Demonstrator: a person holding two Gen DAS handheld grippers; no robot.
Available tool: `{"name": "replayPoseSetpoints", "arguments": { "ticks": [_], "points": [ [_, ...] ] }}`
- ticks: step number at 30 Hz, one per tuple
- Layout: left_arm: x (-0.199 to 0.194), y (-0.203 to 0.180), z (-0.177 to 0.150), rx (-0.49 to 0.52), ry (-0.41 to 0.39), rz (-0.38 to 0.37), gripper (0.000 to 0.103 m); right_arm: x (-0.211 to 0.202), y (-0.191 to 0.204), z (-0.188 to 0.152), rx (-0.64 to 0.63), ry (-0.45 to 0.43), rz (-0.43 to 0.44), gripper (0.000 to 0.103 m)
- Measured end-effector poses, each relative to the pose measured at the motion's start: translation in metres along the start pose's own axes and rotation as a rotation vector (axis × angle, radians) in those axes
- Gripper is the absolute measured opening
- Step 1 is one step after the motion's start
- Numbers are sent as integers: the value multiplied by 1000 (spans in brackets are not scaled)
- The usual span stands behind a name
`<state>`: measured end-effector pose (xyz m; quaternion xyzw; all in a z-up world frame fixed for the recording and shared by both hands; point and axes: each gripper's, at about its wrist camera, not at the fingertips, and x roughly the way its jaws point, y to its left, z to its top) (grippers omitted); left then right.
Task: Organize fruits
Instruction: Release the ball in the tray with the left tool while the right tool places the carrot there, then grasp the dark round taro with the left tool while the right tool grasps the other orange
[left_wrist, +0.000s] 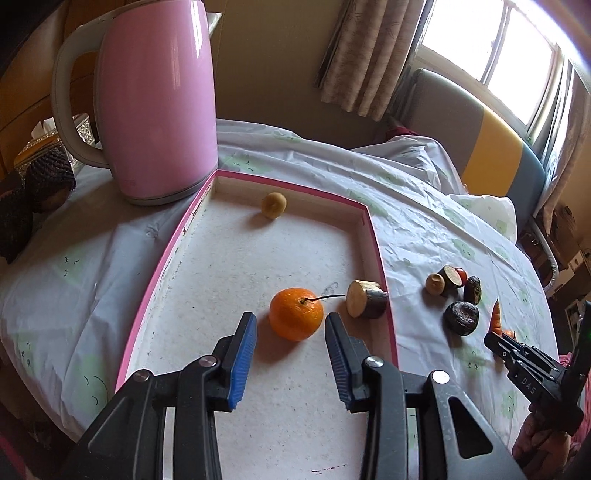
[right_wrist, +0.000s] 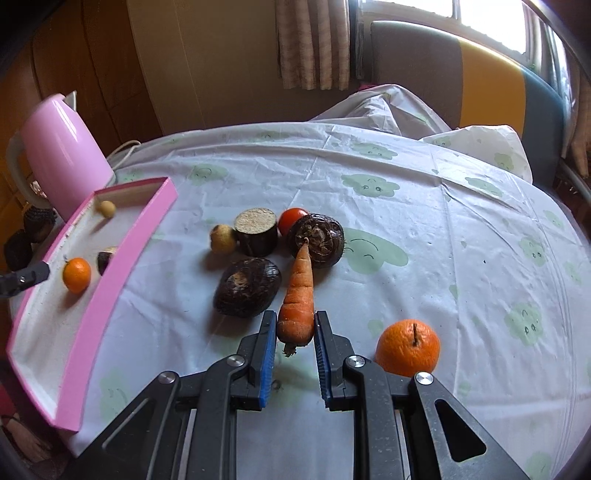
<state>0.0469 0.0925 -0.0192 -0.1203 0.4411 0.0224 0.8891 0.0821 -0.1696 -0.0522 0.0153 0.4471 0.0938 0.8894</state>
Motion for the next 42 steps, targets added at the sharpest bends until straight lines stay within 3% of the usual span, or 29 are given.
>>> {"name": "replayPoseSetpoints", "arguments": {
  "ticks": [5, 17, 21, 22, 27, 30, 42],
  "points": [
    [-6, 2, -2, -2, -18, 4, 39, -13, 30, -1, -42, -8, 110, 20],
    [-22, 39, 0, -85, -64, 26, 39, -15, 142, 3, -188, 38, 378, 20],
    [-21, 44, -3, -93, -62, 27, 39, -7, 164, 2, -212, 60, 375, 22],
    [-21, 44, -4, -92, -62, 27, 39, -4, 166, 2, -208, 69, 380, 26],
    [-21, 39, -4, -80, -63, 23, 39, -5, 165, -3, -212, 54, 349, 27],
    [-21, 33, -5, -59, -64, 19, 39, -12, 149, -5, -187, 31, 315, 32],
    [-24, -11, -9, 65, -63, -20, 39, -25, 83, -10, -55, -24, 156, 36]
  ]
}}
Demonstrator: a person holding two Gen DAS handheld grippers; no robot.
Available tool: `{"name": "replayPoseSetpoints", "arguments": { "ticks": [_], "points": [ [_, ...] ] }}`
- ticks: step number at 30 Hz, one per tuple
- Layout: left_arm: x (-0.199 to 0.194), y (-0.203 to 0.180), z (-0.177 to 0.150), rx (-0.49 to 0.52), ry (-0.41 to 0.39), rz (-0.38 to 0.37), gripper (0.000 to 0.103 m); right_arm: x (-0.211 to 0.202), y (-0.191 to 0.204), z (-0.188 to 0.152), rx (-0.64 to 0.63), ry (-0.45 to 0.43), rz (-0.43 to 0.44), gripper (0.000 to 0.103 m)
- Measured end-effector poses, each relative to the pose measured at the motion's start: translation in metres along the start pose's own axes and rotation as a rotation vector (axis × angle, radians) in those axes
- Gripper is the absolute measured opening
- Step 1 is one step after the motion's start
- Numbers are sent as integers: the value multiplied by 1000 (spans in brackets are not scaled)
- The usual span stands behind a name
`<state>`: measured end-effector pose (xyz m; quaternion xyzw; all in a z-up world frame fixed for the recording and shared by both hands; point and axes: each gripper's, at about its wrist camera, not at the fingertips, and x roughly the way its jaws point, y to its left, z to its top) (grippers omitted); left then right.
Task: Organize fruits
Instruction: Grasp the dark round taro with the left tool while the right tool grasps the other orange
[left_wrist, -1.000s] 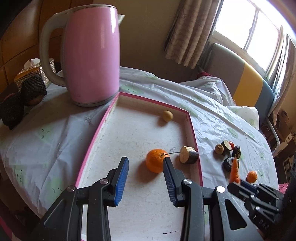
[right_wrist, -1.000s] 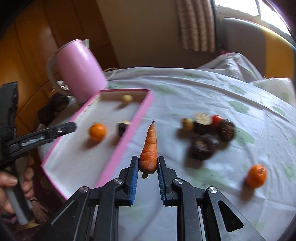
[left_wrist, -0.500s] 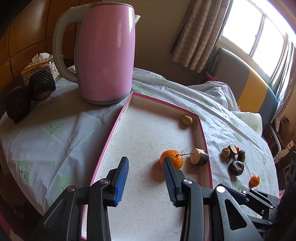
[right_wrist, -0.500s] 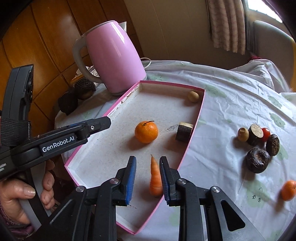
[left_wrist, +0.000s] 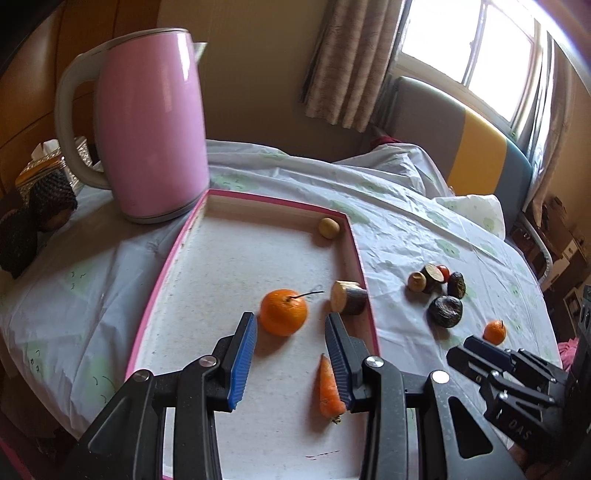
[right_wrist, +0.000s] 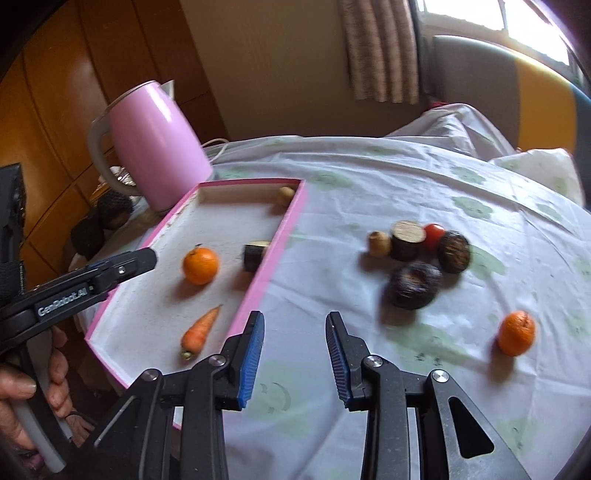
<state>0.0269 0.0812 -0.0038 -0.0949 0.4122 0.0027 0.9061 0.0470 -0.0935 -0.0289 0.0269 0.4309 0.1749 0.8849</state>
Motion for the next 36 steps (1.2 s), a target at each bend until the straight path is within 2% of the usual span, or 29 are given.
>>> {"name": "replayPoseSetpoints", "arguments": {
  "ticks": [10, 14, 18, 21, 25, 33, 36],
  "points": [
    [7, -41, -5, 86, 29, -51, 39, -25, -65, -8, 124, -53, -152, 43],
    [12, -55, -6, 102, 54, -93, 39, -37, -89, -14, 180, -74, -204, 53],
    [16, -69, -6, 103, 84, -151, 39, -48, -112, -22, 235, -91, -256, 57],
    [23, -85, -8, 140, 121, -186, 39, -54, -128, -29, 272, -93, -287, 61],
    [34, -110, -10, 194, 164, -231, 39, -54, -142, -35, 304, -82, -294, 61],
    [65, -146, -7, 215, 225, -281, 39, -44, -143, -40, 291, -63, -277, 61],
    [78, -159, -6, 231, 236, -275, 50, -44, -146, -37, 299, -75, -275, 63]
  ]
}}
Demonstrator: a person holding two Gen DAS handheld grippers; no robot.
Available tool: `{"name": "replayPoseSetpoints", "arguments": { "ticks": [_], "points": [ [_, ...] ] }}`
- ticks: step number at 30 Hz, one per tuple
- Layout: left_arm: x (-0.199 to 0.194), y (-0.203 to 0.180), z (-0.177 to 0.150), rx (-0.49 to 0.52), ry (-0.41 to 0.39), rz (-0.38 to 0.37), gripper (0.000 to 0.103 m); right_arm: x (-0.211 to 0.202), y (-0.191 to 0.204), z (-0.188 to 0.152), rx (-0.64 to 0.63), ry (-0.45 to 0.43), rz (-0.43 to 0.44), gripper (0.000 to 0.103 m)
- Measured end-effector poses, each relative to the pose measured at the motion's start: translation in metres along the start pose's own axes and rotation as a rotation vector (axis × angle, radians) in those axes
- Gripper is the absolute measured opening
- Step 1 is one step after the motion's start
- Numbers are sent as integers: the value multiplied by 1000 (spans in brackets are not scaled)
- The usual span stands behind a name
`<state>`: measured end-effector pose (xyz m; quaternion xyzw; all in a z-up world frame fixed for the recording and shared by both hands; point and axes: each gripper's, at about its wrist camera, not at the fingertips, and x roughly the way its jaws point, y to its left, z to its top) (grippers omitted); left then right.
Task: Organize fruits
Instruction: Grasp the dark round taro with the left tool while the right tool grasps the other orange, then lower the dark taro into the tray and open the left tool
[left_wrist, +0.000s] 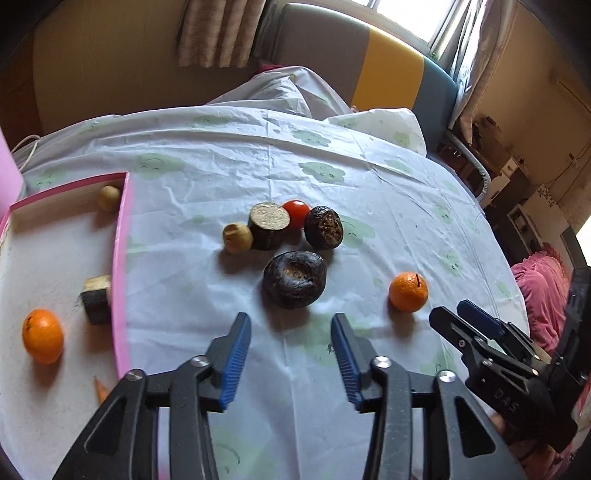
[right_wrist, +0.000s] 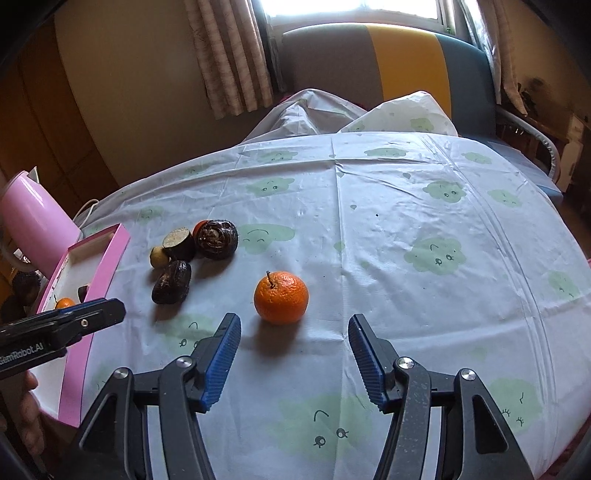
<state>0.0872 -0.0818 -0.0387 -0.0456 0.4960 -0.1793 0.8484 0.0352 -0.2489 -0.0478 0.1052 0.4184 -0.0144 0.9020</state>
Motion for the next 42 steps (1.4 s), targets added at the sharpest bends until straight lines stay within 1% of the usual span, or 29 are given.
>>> {"name": "replayPoseSetpoints", "arguments": {
  "ticks": [3, 8, 12, 15, 17, 20, 24, 27, 28, 30, 31, 34, 38, 42],
  "points": [
    [13, -3, 7, -8, 9, 10, 54, 2, -2, 4, -2, -2, -3, 63],
    [30, -2, 16, -14, 15, 47, 54, 6, -5, 10, 0, -3, -6, 63],
    [40, -3, 22, 1, 11, 65, 54, 9, -7, 12, 5, 2, 0, 63],
    [47, -1, 25, -23, 13, 53, 54, 12, -6, 13, 7, 10, 16, 63],
    [51, 0, 24, -25, 13, 35, 50, 15, -4, 13, 0, 16, 25, 63],
    [50, 1, 20, -17, -13, 16, 50, 21, -1, 13, -12, 20, 34, 63],
    [43, 0, 13, -2, -23, 27, 50, 32, 4, 12, -41, 31, 38, 63],
    [36, 0, 5, -6, -18, 37, 50, 41, 9, 12, -72, 26, 12, 61],
    [33, 0, 3, -9, -19, 38, 50, 44, 10, 11, -77, 26, 13, 58],
    [26, 0, -2, -11, -18, 42, 50, 53, 13, 11, -95, 50, 1, 47],
    [22, 0, -4, -8, -22, 41, 50, 55, 15, 9, -111, 48, -10, 40],
    [6, -2, -7, 3, -46, 37, 50, 56, 19, 7, -147, 28, -29, 39],
    [-21, 1, -7, -2, -94, 25, 50, 58, 11, 6, -121, 32, 16, 40],
    [-50, 19, -4, -43, -142, 23, 50, 59, 15, 5, -138, 29, -2, 40]
  ]
}}
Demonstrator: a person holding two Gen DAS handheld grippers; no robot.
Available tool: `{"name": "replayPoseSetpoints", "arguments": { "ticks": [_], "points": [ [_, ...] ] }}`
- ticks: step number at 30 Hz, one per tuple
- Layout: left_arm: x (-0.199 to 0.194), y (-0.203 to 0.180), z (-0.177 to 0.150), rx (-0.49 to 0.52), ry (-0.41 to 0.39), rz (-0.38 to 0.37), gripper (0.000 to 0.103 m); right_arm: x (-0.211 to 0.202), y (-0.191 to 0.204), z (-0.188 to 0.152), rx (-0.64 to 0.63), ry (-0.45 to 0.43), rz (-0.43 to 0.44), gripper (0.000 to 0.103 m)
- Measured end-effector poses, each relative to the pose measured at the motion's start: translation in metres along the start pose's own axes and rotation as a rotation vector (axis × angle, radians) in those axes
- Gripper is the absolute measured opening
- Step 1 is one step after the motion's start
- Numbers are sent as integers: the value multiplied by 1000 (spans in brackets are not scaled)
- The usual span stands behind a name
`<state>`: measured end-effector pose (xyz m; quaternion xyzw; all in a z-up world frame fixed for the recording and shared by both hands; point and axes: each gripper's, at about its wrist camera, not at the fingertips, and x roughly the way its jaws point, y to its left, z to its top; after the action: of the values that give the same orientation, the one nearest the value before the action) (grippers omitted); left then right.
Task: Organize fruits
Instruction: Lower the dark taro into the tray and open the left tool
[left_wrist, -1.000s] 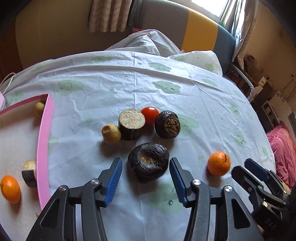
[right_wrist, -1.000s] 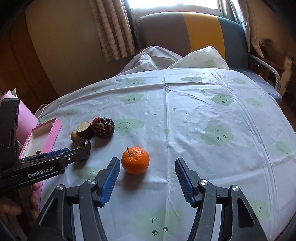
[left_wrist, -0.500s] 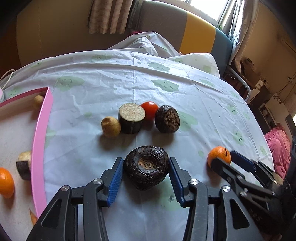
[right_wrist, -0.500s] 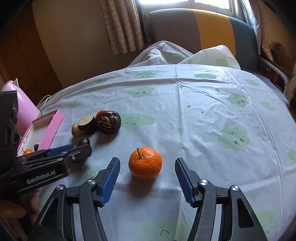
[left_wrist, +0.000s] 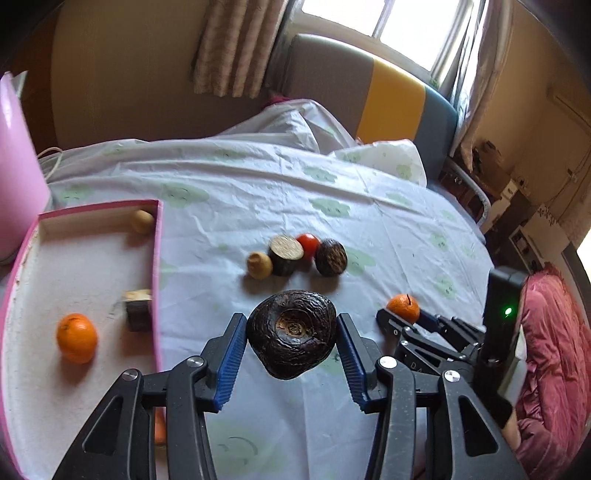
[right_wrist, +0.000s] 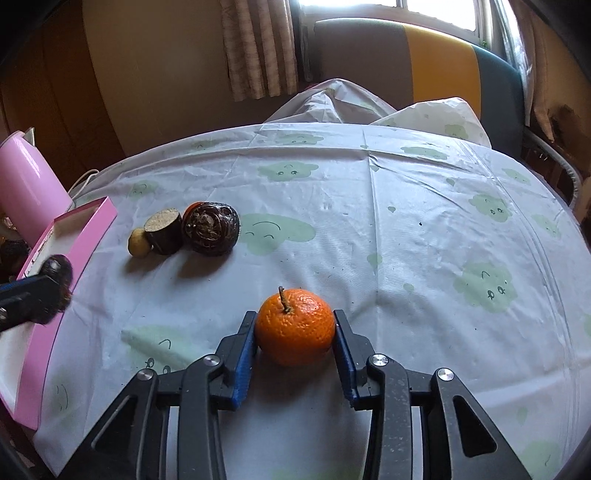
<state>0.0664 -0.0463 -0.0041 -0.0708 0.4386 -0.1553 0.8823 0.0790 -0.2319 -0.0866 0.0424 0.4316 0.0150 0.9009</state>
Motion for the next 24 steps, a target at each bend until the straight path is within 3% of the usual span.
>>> {"name": "replayPoseSetpoints", "arguments": {
  "ticks": [4, 6, 12, 17, 24],
  "points": [
    [-23, 36, 10, -58, -52, 46, 50, 0, 1, 0, -4, -1, -5, 40],
    [-29, 61, 17, -92, -74, 104, 50, 0, 3, -1, -15, -4, -18, 40],
    [-18, 123, 34, -192, -68, 205, 50, 0, 3, -2, -20, -8, -23, 40],
    [5, 139, 35, -214, -15, 218, 51, 0, 4, -2, -27, -8, -31, 40],
    [0, 139, 27, -254, -28, 244, 54, -1, 5, -2, -28, -10, -33, 40]
  ]
}}
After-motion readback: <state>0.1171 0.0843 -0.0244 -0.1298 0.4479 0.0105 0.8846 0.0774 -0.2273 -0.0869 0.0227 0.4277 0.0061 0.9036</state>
